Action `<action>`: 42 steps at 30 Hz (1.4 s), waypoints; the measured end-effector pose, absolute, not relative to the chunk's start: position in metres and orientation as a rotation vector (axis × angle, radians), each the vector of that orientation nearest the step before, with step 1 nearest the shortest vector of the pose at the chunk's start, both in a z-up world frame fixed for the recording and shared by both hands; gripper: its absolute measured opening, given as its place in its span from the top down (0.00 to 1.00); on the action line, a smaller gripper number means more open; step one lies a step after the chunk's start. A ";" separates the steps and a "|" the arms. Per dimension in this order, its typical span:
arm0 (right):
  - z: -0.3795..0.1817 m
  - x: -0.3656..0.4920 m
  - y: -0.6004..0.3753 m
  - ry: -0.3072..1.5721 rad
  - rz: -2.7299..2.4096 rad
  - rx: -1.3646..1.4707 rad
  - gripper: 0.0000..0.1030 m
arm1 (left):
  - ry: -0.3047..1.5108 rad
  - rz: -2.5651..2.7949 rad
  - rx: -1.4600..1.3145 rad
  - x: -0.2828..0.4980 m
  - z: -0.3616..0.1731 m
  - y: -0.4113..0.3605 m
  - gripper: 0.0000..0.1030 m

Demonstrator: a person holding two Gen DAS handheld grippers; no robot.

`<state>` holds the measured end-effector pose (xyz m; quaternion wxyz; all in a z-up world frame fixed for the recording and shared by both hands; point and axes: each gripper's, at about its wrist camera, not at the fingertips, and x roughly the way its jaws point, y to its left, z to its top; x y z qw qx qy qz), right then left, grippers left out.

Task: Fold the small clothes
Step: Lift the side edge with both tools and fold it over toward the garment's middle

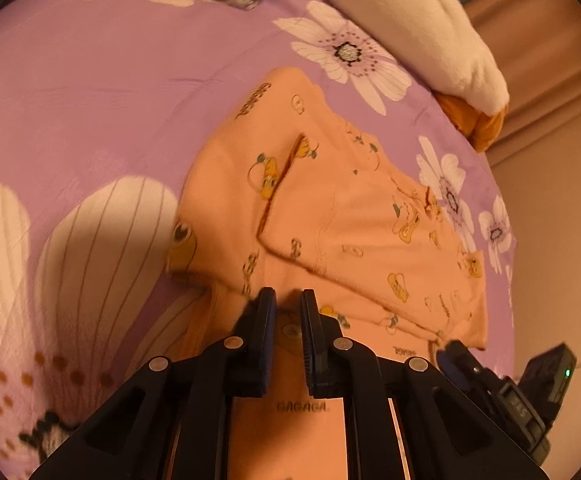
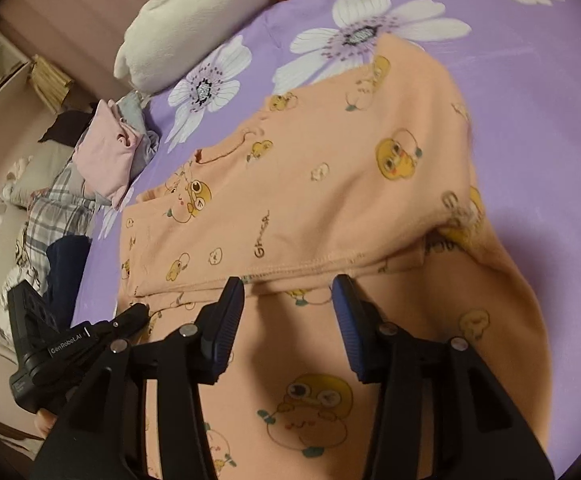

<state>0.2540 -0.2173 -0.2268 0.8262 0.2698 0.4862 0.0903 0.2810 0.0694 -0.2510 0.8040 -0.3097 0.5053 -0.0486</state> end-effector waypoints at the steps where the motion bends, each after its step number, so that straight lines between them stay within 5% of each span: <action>1: -0.223 0.246 -0.223 1.048 0.182 0.634 0.55 | 1.102 -0.098 -0.643 0.278 -0.247 0.067 0.89; 5: -0.181 0.206 -0.235 0.993 0.287 0.670 0.47 | 1.133 -0.133 -0.532 0.249 -0.219 0.057 0.84; 7: -0.158 0.182 -0.245 0.933 0.275 0.613 0.38 | 1.052 -0.186 -0.622 0.223 -0.201 0.068 0.60; 9: -0.147 0.157 -0.263 0.881 0.255 0.630 0.25 | 0.943 -0.222 -0.737 0.200 -0.188 0.083 0.10; 11: -0.153 0.133 -0.284 0.891 0.261 0.696 0.13 | 0.883 -0.256 -0.761 0.182 -0.184 0.096 0.02; 19: -0.219 0.049 -0.369 1.026 0.164 1.071 0.14 | 0.869 -0.294 -1.091 0.099 -0.238 0.164 0.02; 22: -0.221 0.038 -0.360 1.059 0.205 1.053 0.14 | 1.018 -0.322 -1.011 0.085 -0.258 0.152 0.14; 35: -0.228 0.040 -0.284 1.174 0.378 0.957 0.20 | 1.164 -0.642 -0.990 0.087 -0.260 0.091 0.20; 38: -0.233 0.038 -0.290 1.167 0.361 0.986 0.34 | 1.153 -0.626 -0.992 0.091 -0.260 0.087 0.29; 42: -0.243 0.032 -0.298 1.187 0.316 0.982 0.71 | 1.246 -0.500 -1.047 0.082 -0.278 0.098 0.68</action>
